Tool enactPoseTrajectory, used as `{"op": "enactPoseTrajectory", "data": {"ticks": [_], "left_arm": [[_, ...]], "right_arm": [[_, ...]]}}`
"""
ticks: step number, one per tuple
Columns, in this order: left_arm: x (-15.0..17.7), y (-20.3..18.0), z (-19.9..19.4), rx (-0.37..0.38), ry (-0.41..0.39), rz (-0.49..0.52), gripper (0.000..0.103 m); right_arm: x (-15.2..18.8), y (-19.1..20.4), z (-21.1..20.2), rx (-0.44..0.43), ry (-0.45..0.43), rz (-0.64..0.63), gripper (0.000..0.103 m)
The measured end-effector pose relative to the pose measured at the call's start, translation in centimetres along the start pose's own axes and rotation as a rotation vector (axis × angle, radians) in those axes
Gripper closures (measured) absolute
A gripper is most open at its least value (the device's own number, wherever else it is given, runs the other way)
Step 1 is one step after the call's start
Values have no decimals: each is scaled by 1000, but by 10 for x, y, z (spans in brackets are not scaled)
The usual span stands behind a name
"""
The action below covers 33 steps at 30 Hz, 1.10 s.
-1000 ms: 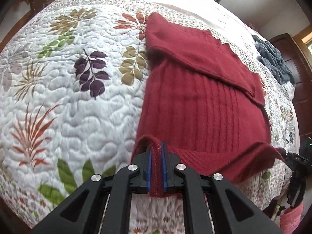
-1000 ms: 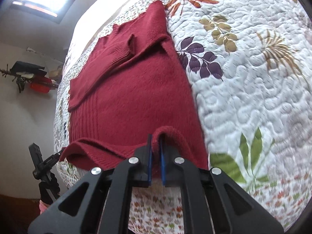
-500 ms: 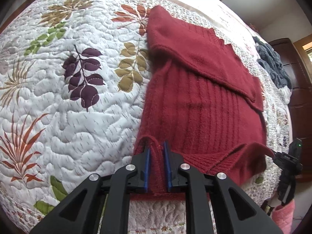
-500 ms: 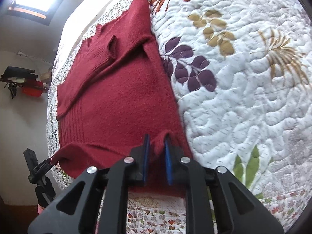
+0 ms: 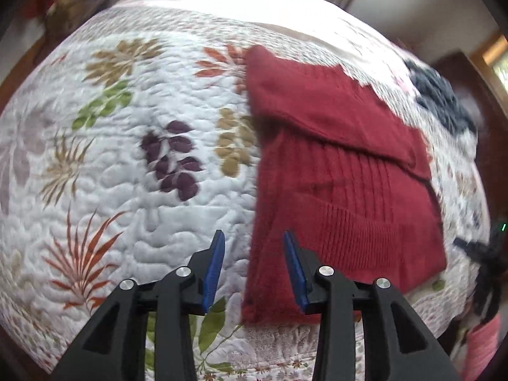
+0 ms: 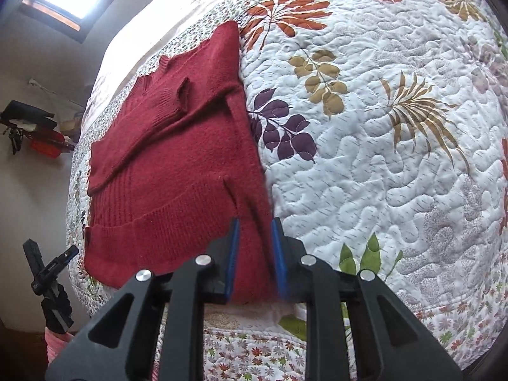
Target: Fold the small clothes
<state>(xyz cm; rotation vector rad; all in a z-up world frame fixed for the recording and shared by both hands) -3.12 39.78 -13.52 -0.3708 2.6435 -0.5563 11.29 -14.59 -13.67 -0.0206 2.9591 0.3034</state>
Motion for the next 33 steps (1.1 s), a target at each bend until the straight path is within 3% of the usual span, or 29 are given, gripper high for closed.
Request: {"op": "enactPoseTrajectory", "data": {"ticks": [6,23,25,27,33], "left_arm": [[-7,-14,28,-62,60,108,58],[-6,-15,54,-57,117,110,59],[-5,-16,54,-54,115,115,74],[-5,-19,54,-62,110,121,82],[-3,-30,41,-35,75,140,85]], "right_arm": [[5,13,4,45,-6,-62,81],[11,26,10,68,-13,-115,80],[11,26,10,75,-14,-124,80],[12,27,10,85,-20,-139,80],[13,35,7,116,-46,-220,76]]}}
Point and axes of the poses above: each gripper's, at about its wrist camera, not at the fingertips, and z roughly the way its jaws point, y to its left, x to its underside, the point moved 3 cm from there along z, roughly the way its jaws point, and after that the axes turned 14 degrees about x, right-handed, at the moved point
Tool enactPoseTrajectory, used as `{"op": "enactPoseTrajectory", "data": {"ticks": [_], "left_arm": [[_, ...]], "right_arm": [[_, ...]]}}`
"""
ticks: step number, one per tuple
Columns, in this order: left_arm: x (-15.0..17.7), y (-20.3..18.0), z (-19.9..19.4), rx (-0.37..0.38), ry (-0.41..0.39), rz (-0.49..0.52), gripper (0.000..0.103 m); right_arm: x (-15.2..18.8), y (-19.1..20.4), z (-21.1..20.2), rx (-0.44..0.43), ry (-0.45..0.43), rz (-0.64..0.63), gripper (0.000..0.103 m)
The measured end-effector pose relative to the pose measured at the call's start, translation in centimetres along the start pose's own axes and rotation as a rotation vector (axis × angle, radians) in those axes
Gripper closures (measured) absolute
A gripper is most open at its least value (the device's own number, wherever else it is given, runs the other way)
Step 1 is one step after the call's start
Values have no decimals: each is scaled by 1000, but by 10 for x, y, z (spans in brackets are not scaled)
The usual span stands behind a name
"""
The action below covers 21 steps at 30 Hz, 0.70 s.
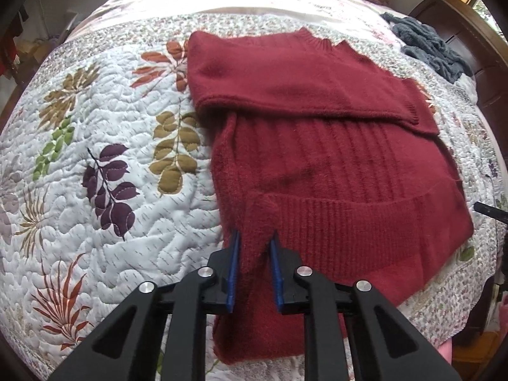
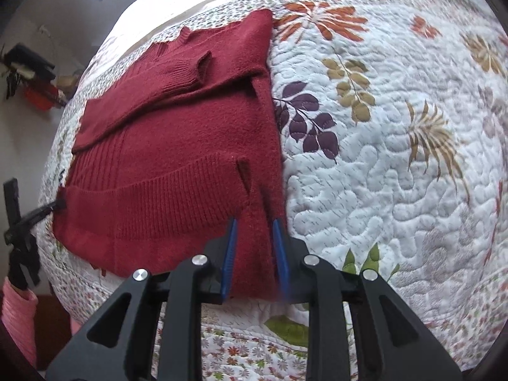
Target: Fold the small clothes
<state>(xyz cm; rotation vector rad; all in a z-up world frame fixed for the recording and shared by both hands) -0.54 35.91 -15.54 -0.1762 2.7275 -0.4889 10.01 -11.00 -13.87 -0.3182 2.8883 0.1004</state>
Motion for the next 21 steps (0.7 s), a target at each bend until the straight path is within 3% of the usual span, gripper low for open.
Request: {"op": "enactPoseTrajectory", "data": {"ticks": [10,15,20,21], "left_arm": [[6,-10,-3,2,5,54,85],[1,-4,15,-3,43,32,84],[-2,0,30,1,68,24,77],[-3,0,31,2,67,24,78]], "right_arm": [[-17,25,13,35,-15,-116,69],[-28,32,34,52,16,-130,58],[-30,41,49,52,45,-172,59],[-30,44,50,54,46,-185,66]]}}
Point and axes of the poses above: each gripper's, at about its wrist camera, not at the fingertips, and z roughly the way its jaws point, y to its left, x to its underside, the point moved 3 cm from there along z, roughly the way its jaws point, and after that the axes turned 14 degrees about x, right-handed, at the moved point
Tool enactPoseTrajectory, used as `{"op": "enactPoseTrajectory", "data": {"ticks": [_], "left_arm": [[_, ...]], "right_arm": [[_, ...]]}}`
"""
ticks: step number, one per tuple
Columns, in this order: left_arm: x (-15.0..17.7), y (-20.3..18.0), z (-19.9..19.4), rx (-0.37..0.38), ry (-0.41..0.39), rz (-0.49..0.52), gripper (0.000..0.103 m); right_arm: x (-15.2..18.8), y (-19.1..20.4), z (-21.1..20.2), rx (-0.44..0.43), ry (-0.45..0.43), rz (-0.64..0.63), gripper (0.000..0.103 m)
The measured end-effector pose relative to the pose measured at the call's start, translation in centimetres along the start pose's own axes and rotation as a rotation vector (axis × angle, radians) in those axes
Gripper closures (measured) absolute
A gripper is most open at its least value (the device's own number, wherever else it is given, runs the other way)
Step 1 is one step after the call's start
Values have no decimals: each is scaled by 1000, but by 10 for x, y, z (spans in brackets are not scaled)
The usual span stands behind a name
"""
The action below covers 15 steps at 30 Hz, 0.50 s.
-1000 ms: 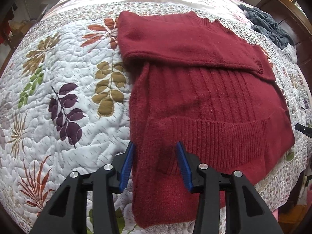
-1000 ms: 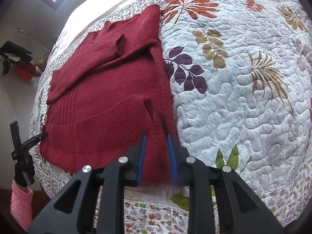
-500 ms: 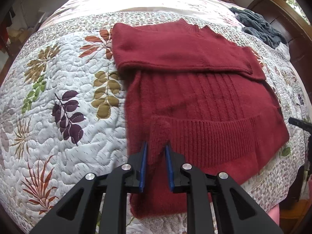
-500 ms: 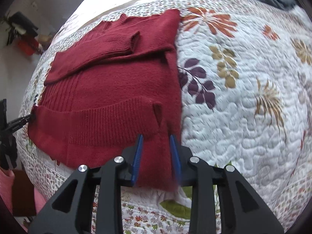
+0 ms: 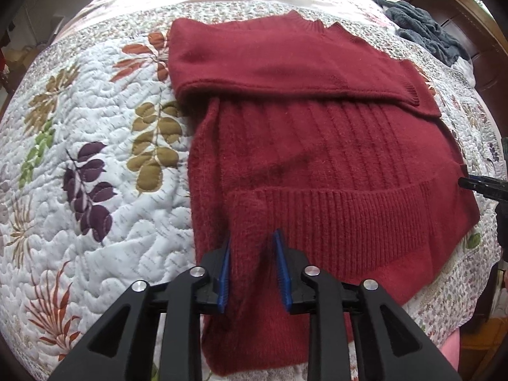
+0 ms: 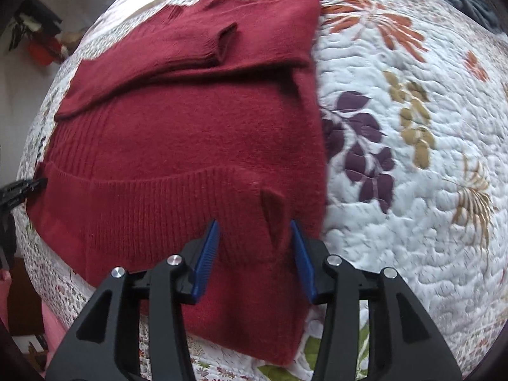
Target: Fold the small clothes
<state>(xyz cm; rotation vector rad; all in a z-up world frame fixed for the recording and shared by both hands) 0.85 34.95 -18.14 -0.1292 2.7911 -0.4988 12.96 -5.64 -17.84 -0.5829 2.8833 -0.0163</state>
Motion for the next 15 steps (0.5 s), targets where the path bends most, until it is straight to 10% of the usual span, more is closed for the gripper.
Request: {"op": "enactPoseTrajectory", "data": {"ticks": [3,15], "left_arm": [[-1,-3,-1,-10,-16,7,87],[0,3,3,17,-15,-4,86]], "right_arm": [[0,8,1,17,0,-46,95],[9,4,-1,7,9,-59,86]]}}
Point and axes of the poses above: each gripper's, at about its wrist camera, not at the fingertips, and z roughly the way its jaws point, y to its left, x to its underside, the point moved 3 cm from there along z, roughly the way its jaws point, and after that the axes turned 14 degrees about x, right-handed, at the moved point
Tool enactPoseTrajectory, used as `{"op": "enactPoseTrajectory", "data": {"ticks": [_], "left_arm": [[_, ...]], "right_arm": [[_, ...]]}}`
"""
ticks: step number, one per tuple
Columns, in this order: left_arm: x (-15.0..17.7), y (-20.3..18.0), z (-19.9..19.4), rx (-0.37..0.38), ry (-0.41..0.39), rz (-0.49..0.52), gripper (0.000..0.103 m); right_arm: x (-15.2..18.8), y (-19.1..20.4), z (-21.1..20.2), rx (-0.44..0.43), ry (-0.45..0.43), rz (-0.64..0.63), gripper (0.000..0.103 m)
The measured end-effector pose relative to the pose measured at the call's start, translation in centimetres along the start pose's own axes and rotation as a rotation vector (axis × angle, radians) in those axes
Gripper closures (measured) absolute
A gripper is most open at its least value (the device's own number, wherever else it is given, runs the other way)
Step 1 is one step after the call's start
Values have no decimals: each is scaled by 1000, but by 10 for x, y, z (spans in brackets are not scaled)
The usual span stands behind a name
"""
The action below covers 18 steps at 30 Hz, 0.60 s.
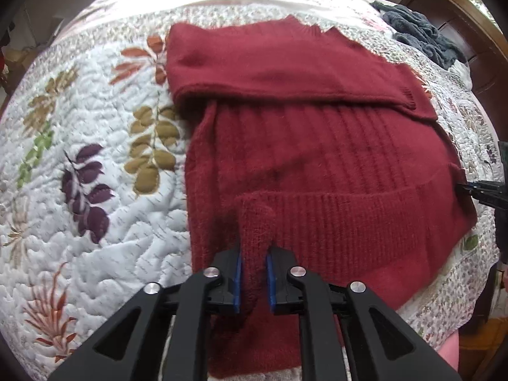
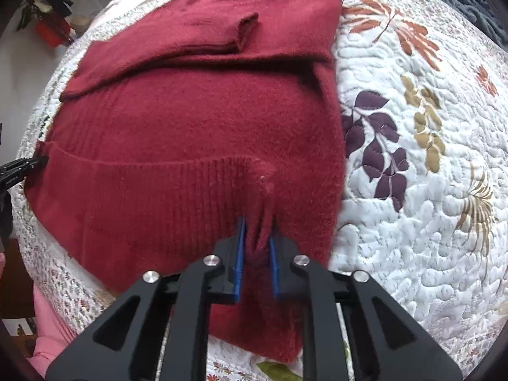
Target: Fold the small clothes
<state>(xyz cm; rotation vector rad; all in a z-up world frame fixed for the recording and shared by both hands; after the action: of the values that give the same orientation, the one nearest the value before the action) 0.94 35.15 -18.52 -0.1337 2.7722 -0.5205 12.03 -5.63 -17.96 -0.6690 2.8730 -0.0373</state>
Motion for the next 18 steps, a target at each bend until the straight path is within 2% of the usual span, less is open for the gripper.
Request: {"op": "enactPoseTrajectory", "data": {"ticks": [3,5,6,7,9,14,18], "left_arm": [[-2,-1,5,-1,7,6,84],[-1,-4,4,-16,4,16,84],[-1,-6,1,-19,-6,21,89],[-1,-9,-2,-22,-19,24,93],[0,-14,-11,-16,-52,26,95],[11,-22,-34,-29,-120,58,96],[18,-25,-48,-31,-156,67,96]], "right_arm": [[0,3,4,2,8,4,86],[1,3,1,11,-4,-4,94],[0,4,-2,13,-13,-6,96],[1,4,-5,4,-24,-6,96],[4,5,-17,-18,-54,5,97],[19,-1,-44,-53,-112,35,97],[29,-13,-51,-77,-120,74,97]]}}
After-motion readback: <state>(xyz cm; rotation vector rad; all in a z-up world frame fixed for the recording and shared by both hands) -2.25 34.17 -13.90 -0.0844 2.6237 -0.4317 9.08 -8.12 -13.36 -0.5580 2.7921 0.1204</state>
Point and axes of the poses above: each gripper's, at about its wrist camera, not at the fingertips, and z roughly the way its jaws point, y to its left, x to its underside, the point moved 3 cm from there along z, roughly the way its jaws point, and after that the axes turned 14 degrees about x, right-handed, at the moved point
